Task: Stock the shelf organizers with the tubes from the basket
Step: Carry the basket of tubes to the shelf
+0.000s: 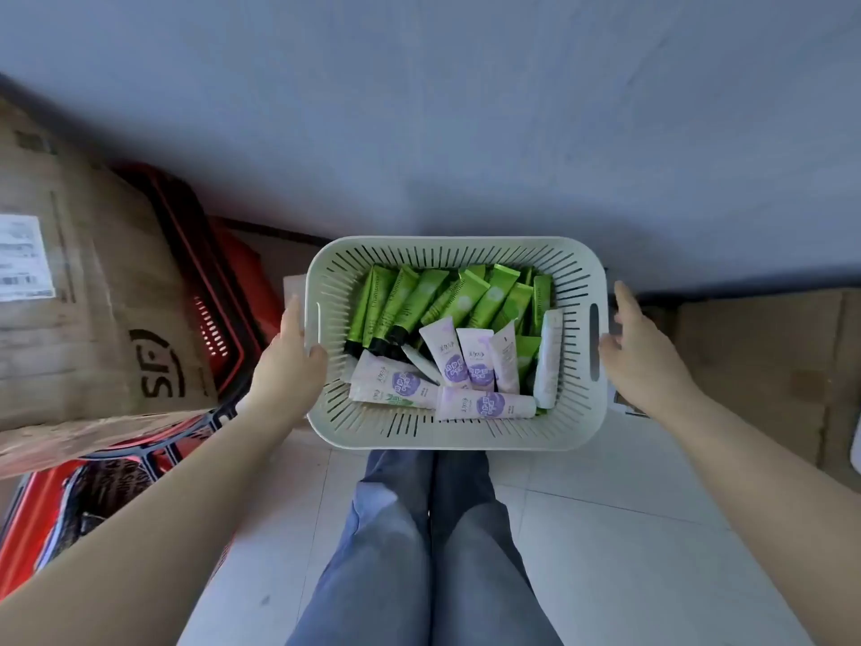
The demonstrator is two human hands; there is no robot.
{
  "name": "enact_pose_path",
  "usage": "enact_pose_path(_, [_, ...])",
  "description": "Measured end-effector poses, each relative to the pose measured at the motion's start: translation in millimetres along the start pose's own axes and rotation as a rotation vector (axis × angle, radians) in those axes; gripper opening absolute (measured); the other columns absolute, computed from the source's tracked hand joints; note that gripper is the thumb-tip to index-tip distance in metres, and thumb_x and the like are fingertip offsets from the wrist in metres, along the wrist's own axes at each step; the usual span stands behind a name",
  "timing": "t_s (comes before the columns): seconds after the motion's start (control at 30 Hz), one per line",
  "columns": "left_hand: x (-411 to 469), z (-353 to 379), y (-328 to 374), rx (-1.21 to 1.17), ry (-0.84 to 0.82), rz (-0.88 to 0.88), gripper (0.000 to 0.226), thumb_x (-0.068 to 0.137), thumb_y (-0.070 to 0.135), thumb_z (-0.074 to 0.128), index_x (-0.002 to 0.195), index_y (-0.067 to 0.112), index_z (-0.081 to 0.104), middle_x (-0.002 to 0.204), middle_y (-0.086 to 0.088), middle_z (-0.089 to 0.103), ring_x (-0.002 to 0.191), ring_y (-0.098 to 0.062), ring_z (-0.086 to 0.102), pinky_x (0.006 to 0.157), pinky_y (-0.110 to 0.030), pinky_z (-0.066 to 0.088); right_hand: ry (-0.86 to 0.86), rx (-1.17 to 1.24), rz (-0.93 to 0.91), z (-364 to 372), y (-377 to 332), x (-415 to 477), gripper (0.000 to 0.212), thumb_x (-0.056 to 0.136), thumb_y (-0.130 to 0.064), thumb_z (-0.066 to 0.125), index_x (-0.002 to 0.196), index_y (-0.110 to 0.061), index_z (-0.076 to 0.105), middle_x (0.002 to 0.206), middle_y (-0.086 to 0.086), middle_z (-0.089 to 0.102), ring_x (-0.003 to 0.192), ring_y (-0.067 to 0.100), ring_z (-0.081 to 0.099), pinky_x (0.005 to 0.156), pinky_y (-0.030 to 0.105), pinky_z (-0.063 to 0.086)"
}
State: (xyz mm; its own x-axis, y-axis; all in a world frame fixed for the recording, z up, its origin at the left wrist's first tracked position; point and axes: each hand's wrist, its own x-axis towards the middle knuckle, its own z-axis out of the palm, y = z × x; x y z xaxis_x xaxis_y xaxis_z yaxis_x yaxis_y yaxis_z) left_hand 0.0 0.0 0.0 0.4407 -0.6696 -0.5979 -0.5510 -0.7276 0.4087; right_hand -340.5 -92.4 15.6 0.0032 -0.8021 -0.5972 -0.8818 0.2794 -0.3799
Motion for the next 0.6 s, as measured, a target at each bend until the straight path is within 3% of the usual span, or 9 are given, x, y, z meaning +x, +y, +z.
enact_pose_path(0.07, [5,4,-1,0.026,0.004,0.018,0.068,0.089,0.011,0.037,0.146,0.036,0.010,0.099,0.004,0.058,0.073,-0.025,0.060,0.064,-0.036,0.048,-0.040,0.024,-0.016,4,0,5,0.062,0.094,-0.009,0.034,0.147,-0.035,0.012,0.123,0.011,0.055,0.101,0.032,0.056,0.083,0.041,0.047])
enact_pose_path(0.23, [13,9,-8,0.031,-0.007,-0.011,0.069,0.089,0.003,0.032,0.147,0.035,0.011,0.087,-0.008,0.062,0.066,-0.025,0.058,0.052,-0.032,0.044,-0.077,0.028,0.039,13,3,11,0.067,0.097,-0.009,0.030,0.148,-0.040,0.001,0.111,0.013,0.056,0.087,0.026,0.055,0.073,0.036,0.046])
enact_pose_path(0.33, [18,9,-5,0.007,-0.015,-0.035,0.071,0.092,0.003,0.034,0.147,0.037,0.007,0.099,-0.008,0.063,0.073,-0.027,0.061,0.059,-0.040,0.052,-0.075,0.042,0.058,15,2,18,0.069,0.098,-0.009,0.030,0.147,-0.039,-0.008,0.120,0.016,0.054,0.090,0.030,0.058,0.079,0.043,0.051])
enact_pose_path(0.43, [21,8,2,-0.034,0.005,-0.019,0.078,0.091,-0.001,0.034,0.146,0.042,0.001,0.109,-0.005,0.060,0.081,-0.027,0.063,0.068,-0.048,0.056,-0.037,0.070,0.058,15,-1,22,0.072,0.098,-0.011,0.032,0.145,-0.043,-0.011,0.113,0.013,0.053,0.079,0.026,0.057,0.071,0.040,0.051])
enact_pose_path(0.5, [24,8,3,-0.014,0.021,0.011,0.084,0.088,-0.005,0.034,0.145,0.045,-0.003,0.107,-0.005,0.059,0.080,-0.025,0.062,0.067,-0.047,0.056,-0.007,0.099,0.039,14,-3,27,0.078,0.096,-0.006,0.036,0.144,-0.045,-0.011,0.107,0.011,0.052,0.076,0.021,0.053,0.065,0.035,0.047])
enact_pose_path(0.6, [29,3,-3,-0.006,0.042,0.014,0.089,0.086,-0.007,0.035,0.144,0.046,-0.007,0.101,-0.006,0.057,0.075,-0.026,0.060,0.066,-0.046,0.056,0.008,0.082,0.026,16,-3,26,0.083,0.093,-0.001,0.037,0.143,-0.047,-0.010,0.100,0.012,0.051,0.074,0.022,0.053,0.067,0.039,0.050])
